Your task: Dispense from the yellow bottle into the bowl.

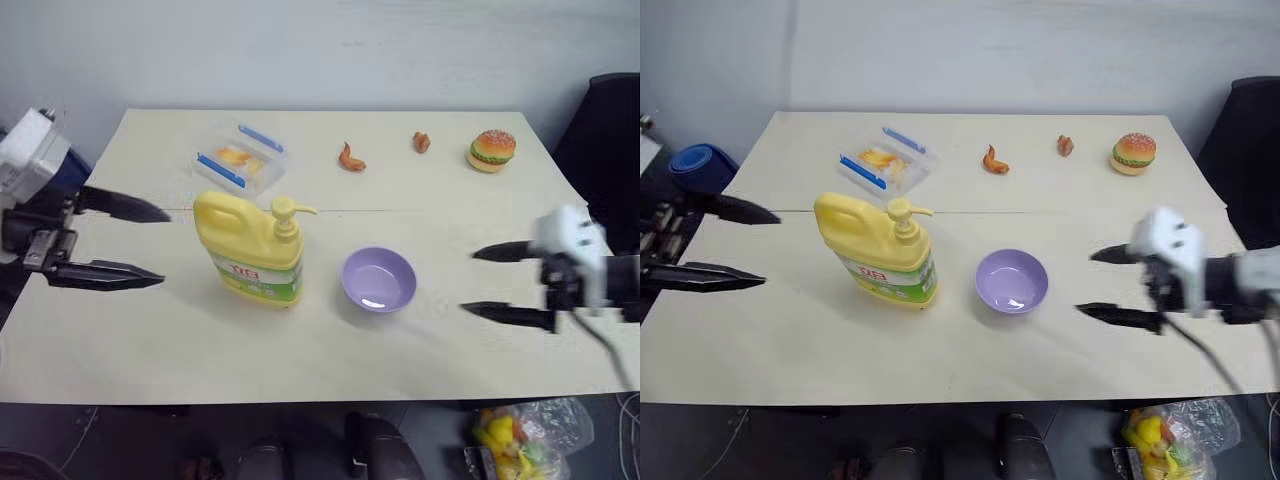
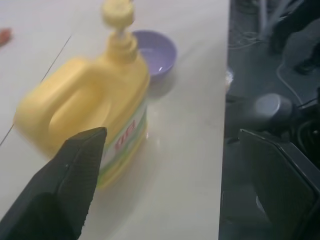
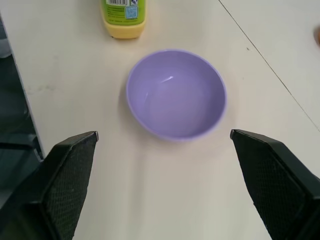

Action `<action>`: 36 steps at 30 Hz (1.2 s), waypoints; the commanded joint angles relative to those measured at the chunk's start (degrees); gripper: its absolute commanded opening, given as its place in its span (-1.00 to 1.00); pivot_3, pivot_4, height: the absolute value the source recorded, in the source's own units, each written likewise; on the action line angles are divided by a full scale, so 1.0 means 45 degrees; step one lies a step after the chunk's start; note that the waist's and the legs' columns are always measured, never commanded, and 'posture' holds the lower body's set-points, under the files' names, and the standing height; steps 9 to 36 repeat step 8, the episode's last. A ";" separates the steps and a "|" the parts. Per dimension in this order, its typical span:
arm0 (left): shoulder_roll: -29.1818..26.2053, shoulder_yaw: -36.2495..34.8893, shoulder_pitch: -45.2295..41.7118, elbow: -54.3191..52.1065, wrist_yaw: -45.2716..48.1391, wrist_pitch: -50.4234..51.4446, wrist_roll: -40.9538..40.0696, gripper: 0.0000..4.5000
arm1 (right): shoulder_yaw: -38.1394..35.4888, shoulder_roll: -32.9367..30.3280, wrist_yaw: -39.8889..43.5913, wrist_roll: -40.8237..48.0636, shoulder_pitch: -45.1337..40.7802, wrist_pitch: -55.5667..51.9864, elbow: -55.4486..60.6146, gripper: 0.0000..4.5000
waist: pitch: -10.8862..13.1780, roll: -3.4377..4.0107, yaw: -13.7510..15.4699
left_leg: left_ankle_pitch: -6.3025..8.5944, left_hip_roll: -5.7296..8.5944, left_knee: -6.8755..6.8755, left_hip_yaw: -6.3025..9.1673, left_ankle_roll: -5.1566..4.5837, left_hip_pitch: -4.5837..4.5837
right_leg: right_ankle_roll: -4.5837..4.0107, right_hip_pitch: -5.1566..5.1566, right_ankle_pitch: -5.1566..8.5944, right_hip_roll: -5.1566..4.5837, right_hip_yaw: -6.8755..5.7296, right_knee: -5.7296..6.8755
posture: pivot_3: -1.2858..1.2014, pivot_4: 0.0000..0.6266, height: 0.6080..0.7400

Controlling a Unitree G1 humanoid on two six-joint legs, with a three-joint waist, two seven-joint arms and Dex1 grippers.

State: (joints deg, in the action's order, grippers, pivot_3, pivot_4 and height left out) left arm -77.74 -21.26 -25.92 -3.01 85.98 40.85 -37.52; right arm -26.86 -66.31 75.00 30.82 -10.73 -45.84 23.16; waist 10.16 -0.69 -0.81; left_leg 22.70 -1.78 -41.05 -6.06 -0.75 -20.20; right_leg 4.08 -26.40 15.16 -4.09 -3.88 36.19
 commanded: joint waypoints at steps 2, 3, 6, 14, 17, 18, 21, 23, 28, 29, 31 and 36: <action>-0.0675 -0.2691 0.1685 0.1098 0.0870 -0.0329 0.0861 1.00 | -0.2487 -0.1041 0.1898 0.0583 0.1230 -0.0275 -0.1402 0.97 | 0.0001 0.0001 0.0055 | 0.0003 0.0000 0.0002 -0.0020 -0.0006 0.0016 | 0.0002 0.0006 -0.0001 -0.0002 0.0021 -0.0014 | 0.03 -0.52 1.00; -0.0692 -0.3153 0.2147 0.1361 0.0966 -0.0419 0.1060 1.00 | -0.2774 -0.1206 0.2166 0.0466 0.1464 -0.0078 -0.1833 0.97 | 0.0001 0.0002 0.0076 | 0.0004 -0.0001 0.0004 -0.0032 -0.0008 0.0017 | 0.0006 0.0000 -0.0003 -0.0003 0.0034 -0.0012 | 0.03 -0.52 1.00; -0.0728 -0.3834 0.2886 0.1594 0.0907 -0.0397 0.1105 1.00 | -0.3082 -0.1506 0.2476 0.0298 0.1807 0.0373 -0.2592 0.97 | 0.0002 0.0004 0.0133 | 0.0006 -0.0008 0.0005 -0.0063 -0.0011 0.0028 | 0.0006 -0.0005 -0.0004 -0.0006 0.0052 -0.0004 | 0.03 -0.52 1.00; -0.0736 -0.4034 0.3233 0.1705 0.0854 -0.0536 0.1181 1.00 | -0.2986 -0.1626 0.2419 0.0221 0.1723 0.0672 -0.3074 0.97 | 0.0002 0.0004 0.0135 | 0.0006 -0.0009 0.0004 -0.0069 -0.0011 0.0031 | 0.0007 -0.0006 -0.0004 -0.0009 0.0060 -0.0001 | 0.03 -0.52 1.00; -0.0736 -0.4034 0.3233 0.1705 0.0854 -0.0536 0.1181 1.00 | -0.2986 -0.1626 0.2419 0.0221 0.1723 0.0672 -0.3074 0.97 | 0.0002 0.0004 0.0135 | 0.0006 -0.0009 0.0004 -0.0069 -0.0011 0.0031 | 0.0007 -0.0006 -0.0004 -0.0009 0.0060 -0.0001 | 0.03 -0.52 1.00; -0.0736 -0.4034 0.3233 0.1705 0.0854 -0.0536 0.1181 1.00 | -0.2986 -0.1626 0.2419 0.0221 0.1723 0.0672 -0.3074 0.97 | 0.0002 0.0004 0.0135 | 0.0006 -0.0009 0.0004 -0.0069 -0.0011 0.0031 | 0.0007 -0.0006 -0.0004 -0.0009 0.0060 -0.0001 | 0.03 -0.52 1.00; -0.0736 -0.4034 0.3233 0.1705 0.0854 -0.0536 0.1181 1.00 | -0.2986 -0.1626 0.2419 0.0221 0.1723 0.0672 -0.3074 0.97 | 0.0002 0.0004 0.0135 | 0.0006 -0.0009 0.0004 -0.0069 -0.0011 0.0031 | 0.0007 -0.0006 -0.0004 -0.0009 0.0060 -0.0001 | 0.03 -0.52 1.00; -0.0736 -0.4034 0.3233 0.1705 0.0854 -0.0536 0.1181 1.00 | -0.2986 -0.1626 0.2419 0.0221 0.1723 0.0672 -0.3074 0.97 | 0.0002 0.0004 0.0135 | 0.0006 -0.0009 0.0004 -0.0069 -0.0011 0.0031 | 0.0007 -0.0006 -0.0004 -0.0009 0.0060 -0.0001 | 0.03 -0.52 1.00; -0.0736 -0.4034 0.3233 0.1705 0.0854 -0.0536 0.1181 1.00 | -0.2986 -0.1626 0.2419 0.0221 0.1723 0.0672 -0.3074 0.97 | 0.0002 0.0004 0.0135 | 0.0006 -0.0009 0.0004 -0.0069 -0.0011 0.0031 | 0.0007 -0.0006 -0.0004 -0.0009 0.0060 -0.0001 | 0.03 -0.52 1.00; -0.0736 -0.4034 0.3233 0.1705 0.0854 -0.0536 0.1181 1.00 | -0.2986 -0.1626 0.2419 0.0221 0.1723 0.0672 -0.3074 0.97 | 0.0002 0.0004 0.0135 | 0.0006 -0.0009 0.0004 -0.0069 -0.0011 0.0031 | 0.0007 -0.0006 -0.0004 -0.0009 0.0060 -0.0001 | 0.03 -0.52 1.00; -0.0736 -0.4034 0.3233 0.1705 0.0854 -0.0536 0.1181 1.00 | -0.2986 -0.1626 0.2419 0.0221 0.1723 0.0672 -0.3074 0.97 | 0.0002 0.0004 0.0135 | 0.0006 -0.0009 0.0004 -0.0069 -0.0011 0.0031 | 0.0007 -0.0006 -0.0004 -0.0009 0.0060 -0.0001 | 0.03 -0.52 1.00; -0.0736 -0.4034 0.3233 0.1705 0.0854 -0.0536 0.1181 1.00 | -0.2986 -0.1626 0.2419 0.0221 0.1723 0.0672 -0.3074 0.97 | 0.0002 0.0004 0.0135 | 0.0006 -0.0009 0.0004 -0.0069 -0.0011 0.0031 | 0.0007 -0.0006 -0.0004 -0.0009 0.0060 -0.0001 | 0.03 -0.52 1.00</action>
